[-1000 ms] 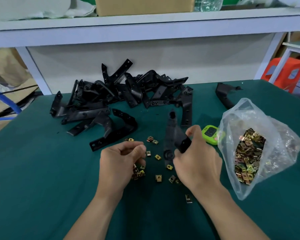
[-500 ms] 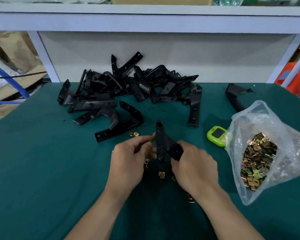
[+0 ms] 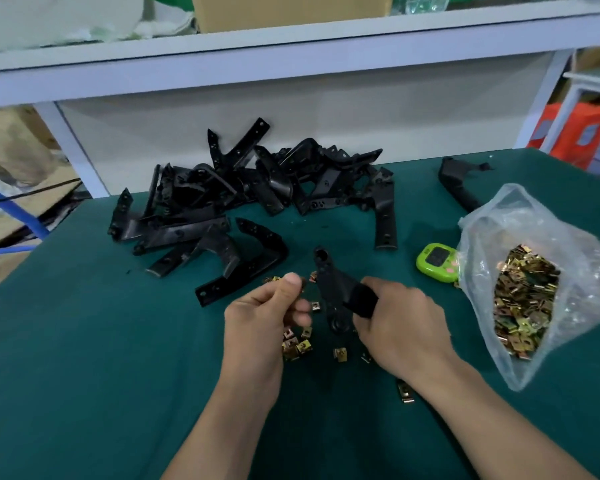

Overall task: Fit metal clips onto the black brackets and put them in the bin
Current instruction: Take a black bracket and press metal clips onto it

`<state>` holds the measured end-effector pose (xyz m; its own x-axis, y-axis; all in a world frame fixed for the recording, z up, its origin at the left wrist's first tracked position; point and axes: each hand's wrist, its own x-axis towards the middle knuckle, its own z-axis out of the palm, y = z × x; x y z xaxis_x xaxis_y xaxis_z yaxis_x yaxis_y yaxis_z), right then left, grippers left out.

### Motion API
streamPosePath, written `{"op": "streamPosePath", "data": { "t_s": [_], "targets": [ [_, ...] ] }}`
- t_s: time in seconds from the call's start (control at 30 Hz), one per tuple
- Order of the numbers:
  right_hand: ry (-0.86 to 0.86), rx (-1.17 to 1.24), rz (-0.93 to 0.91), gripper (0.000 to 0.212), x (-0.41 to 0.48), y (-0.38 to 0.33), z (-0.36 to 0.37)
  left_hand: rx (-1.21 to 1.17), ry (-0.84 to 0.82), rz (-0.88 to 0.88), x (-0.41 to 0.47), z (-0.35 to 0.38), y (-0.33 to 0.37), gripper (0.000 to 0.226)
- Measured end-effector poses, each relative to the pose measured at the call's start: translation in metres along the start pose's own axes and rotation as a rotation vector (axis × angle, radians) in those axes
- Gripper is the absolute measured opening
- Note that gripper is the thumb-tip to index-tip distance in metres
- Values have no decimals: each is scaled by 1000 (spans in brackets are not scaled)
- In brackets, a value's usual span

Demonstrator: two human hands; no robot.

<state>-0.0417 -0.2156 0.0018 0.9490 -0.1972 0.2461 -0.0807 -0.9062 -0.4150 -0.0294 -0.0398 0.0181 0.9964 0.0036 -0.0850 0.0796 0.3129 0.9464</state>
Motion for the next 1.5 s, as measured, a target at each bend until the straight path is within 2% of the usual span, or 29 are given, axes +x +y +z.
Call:
{"op": "streamPosePath", "data": {
  "t_s": [0.2,0.27,0.33,0.6,0.73,0.87,1.0,1.2,1.3,1.33,1.4,1.5],
  "targets": [
    [4,-28,-10,9,-2,-2,0,-56,-108,-103,2,-4,-1,17],
    [9,-63,-16,10,-1,-1,-1,-45,-163,-125,1,-5,-1,21],
    [21,-89,-7,11,0,0,-3,-6,-174,-118,-1,-5,1,15],
    [58,-186,-25,18,-1,5,-8,47,-216,-99,-2,-10,7,36],
    [53,-228,-62,16,-3,4,-15,97,-260,-91,-6,-10,7,39],
    [49,-231,-58,14,-5,3,-19,109,-203,-89,-8,-8,5,44],
    [64,-211,-41,16,-6,2,-20,57,-97,-101,-10,1,2,38],
    [79,-218,11,18,-7,-3,-19,38,-117,-116,-14,8,0,35],
    [78,-216,37,18,-7,-5,-19,218,34,0,-16,12,1,7],
    [80,-229,43,19,-8,-5,-19,320,88,66,-17,13,2,5],
    [84,-240,61,20,-9,-7,-18,476,156,179,-21,15,3,17],
    [70,-240,94,20,-8,-7,-16,569,175,268,-28,22,1,18]
  ]
}}
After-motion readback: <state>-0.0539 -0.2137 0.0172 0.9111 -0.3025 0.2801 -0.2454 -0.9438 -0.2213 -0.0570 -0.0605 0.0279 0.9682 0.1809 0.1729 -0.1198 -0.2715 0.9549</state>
